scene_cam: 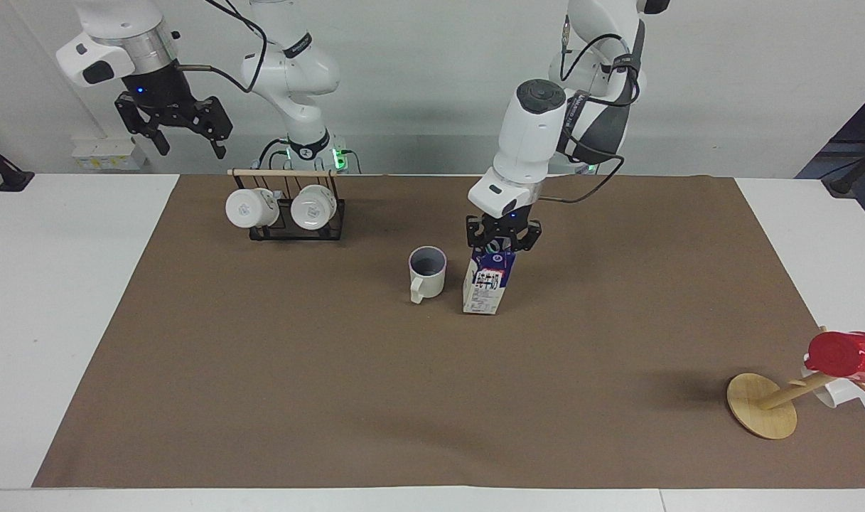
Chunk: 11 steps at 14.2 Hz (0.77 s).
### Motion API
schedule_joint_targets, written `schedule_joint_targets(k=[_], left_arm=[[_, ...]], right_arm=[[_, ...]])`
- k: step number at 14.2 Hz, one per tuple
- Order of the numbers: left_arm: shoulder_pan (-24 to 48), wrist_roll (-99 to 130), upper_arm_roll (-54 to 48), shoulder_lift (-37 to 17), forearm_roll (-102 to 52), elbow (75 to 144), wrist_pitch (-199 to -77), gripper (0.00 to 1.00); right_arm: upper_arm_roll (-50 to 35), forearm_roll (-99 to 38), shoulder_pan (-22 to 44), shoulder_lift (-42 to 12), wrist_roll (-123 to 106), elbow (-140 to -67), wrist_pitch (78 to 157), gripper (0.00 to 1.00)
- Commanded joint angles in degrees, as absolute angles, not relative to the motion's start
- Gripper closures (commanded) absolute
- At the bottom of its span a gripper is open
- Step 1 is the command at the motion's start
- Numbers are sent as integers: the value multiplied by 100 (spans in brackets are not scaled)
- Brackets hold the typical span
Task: Place cup and milk on table
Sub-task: 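Lift the milk carton with the left gripper and carry it toward the mug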
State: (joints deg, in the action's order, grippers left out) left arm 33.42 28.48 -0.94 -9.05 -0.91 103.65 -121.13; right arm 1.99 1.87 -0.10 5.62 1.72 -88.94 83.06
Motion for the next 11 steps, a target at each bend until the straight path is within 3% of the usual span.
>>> schedule_joint_targets(k=[1,4,7,11], left_arm=[[3533,2971,9,-940,-35,10318,-12077,36],[3525,2927,17,-923,-26,10362,-12006,0],[3481,2901,18,-844,-9,10292,-12006,0],[3104,2752,105,-107,-35,10283,-11480,0]], right_arm=[[167,88,-35,694,62,-9035,8279,0],[167,79,-35,694,62,-9035,8332,0],[167,79,-35,694,62,-9044,8332,0],[167,79,-35,703,62,-9053,8323,0]])
